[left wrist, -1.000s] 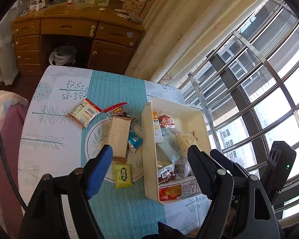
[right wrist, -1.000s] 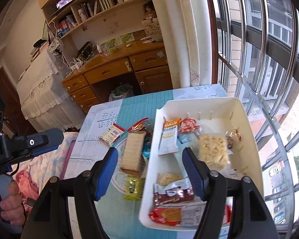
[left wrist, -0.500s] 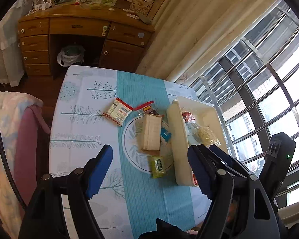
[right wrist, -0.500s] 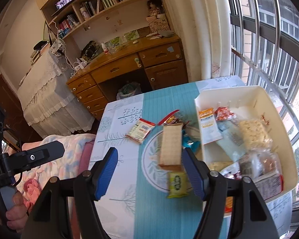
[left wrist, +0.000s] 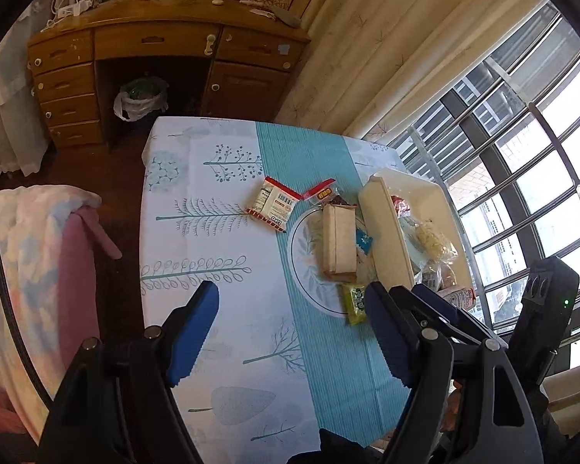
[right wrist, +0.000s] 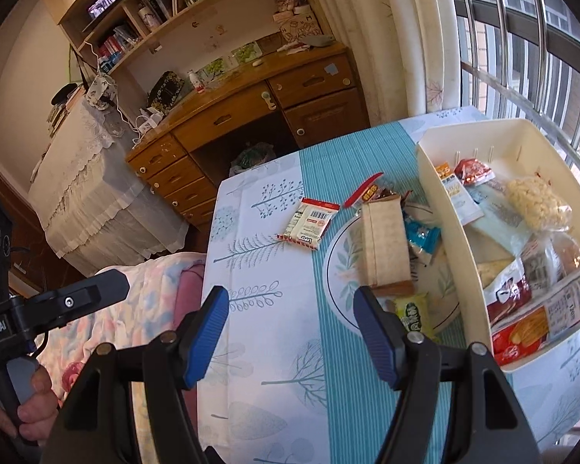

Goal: Organize snacks
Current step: 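Withdraw both tools from the tray back over the table snacks, then close left gripper on white-red wrapped packet while right gripper closes on tan paper bar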

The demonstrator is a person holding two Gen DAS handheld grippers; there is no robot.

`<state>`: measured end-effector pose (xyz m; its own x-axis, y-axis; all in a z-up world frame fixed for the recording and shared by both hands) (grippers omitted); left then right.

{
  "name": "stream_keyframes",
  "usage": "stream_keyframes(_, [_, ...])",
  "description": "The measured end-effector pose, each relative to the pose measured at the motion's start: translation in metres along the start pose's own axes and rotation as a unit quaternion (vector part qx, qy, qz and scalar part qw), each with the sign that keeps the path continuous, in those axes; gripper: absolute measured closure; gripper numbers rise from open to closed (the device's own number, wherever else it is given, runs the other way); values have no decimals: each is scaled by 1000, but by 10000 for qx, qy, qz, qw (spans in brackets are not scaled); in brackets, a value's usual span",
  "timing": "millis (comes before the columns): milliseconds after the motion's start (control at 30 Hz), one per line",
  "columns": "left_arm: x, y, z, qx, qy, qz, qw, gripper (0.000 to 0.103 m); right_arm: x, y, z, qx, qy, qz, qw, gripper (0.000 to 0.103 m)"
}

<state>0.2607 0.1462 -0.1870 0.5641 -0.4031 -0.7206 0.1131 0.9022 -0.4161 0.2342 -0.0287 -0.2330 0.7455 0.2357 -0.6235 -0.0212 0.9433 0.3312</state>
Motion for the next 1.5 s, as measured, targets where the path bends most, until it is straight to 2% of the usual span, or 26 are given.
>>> stream_keyframes(300, [39,11,12,33,387,150,9991,26,18,-24,-13,369,300,-297,9984,36])
stream_keyframes(433, [65,11,18,198,592,322,9975,25,30,-35,-11,453,255,-365,9980,36])
stream_keyframes(533, [87,9,25,304,770,406,9957,25,44,-47,-7,519,225,-597,9966,36])
stream_keyframes(900, [197,5,38,844,1581,763,9808,25,104,-77,0,247,316,-1389,9895,36])
stream_keyframes(1167, [267,4,29,986,2021,842,9707,25,134,-92,-3,27,611,-1599,9852,36])
stream_keyframes(1500, [313,6,13,1183,2306,1066,9599,25,153,-109,-14,28,882,-1628,9827,36])
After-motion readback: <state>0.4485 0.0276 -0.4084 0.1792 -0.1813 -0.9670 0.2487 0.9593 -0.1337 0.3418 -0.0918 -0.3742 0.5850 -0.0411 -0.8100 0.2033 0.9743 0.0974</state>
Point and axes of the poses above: each gripper's, at about its wrist camera, not at the fingertips, and x roughly the way its jaws point, y to its left, z to its top, the point moved 9 cm from there along x, roughly the way its jaws point, and after that the axes turned 11 degrees about -y, right-handed, at the moved point
